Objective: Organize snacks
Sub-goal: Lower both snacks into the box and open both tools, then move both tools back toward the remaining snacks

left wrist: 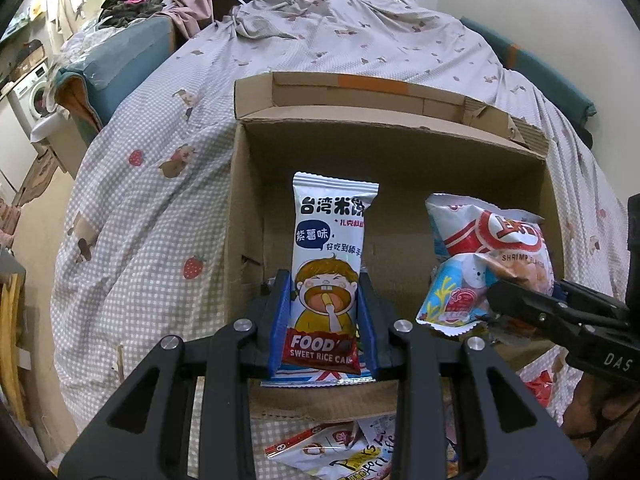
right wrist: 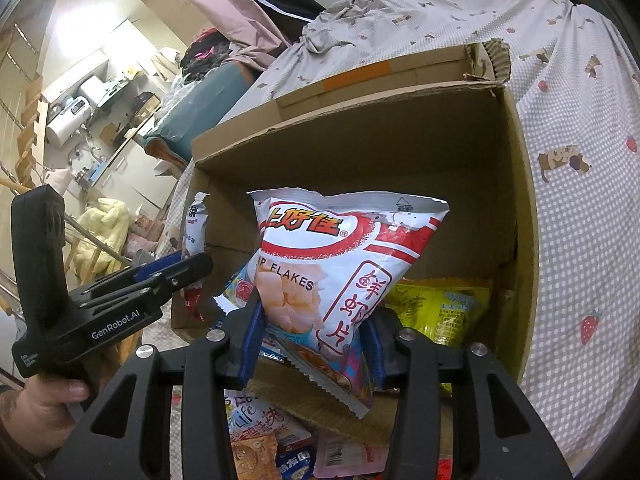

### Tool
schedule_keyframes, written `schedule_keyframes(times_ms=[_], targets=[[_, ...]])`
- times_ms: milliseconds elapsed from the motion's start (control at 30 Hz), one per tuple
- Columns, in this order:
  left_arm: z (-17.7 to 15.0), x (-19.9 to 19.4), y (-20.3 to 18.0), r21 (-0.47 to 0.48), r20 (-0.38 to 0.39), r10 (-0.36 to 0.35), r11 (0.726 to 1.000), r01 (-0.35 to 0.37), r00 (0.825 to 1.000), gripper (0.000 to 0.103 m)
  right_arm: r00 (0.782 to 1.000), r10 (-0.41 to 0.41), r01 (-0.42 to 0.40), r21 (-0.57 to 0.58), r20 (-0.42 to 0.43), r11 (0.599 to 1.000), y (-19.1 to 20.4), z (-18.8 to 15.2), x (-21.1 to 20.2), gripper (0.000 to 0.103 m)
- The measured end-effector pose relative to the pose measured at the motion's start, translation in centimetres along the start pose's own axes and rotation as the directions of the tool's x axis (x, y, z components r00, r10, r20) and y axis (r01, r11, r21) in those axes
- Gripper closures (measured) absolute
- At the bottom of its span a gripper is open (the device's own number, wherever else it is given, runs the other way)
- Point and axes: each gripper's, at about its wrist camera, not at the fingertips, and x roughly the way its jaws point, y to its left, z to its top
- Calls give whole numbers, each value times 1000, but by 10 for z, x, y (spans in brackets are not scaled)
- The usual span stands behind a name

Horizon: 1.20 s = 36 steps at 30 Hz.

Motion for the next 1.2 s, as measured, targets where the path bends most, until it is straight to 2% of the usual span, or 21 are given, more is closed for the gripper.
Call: schedule_keyframes(times_ms=[367,467,533,567,700,733,1000,1200], targets=[[-1,2,2,-5,-17,-8,1000,8,1000,75,1000,20,-20,22,-16,1000,-3,0,5,56],[0,1,2,4,-17,-3,1000,3,1000,74,1000,24,-23,28,-17,999,-3,-1,6,53],[0,0,1,5,-16,-3,1000,3,1000,68,1000,24,-24,40,-13,999,-5,0,5,40],[0,-1,1,5,-13,-4,1000,4,1000,65,1000,23,-23,48,-9,999,-7,0,4,37],[1,-5,3,-11,8,12,1000,-11,1000,37,1000,25,-26,74,15,997,-11,2,-1,23],[1,-5,4,-17,12,11,1000,-11,1000,32,1000,22,-24,77,22,997,-11,2,-2,23],[-2,-4,7,-34,1,-9,999,9,1000,30,1000,20,-21,54,20,998,-8,3,-5,23],[-4,-13,9,-45,23,-7,999,8,1000,30,999,14,-15,36,34,999,-3,3,-11,23]])
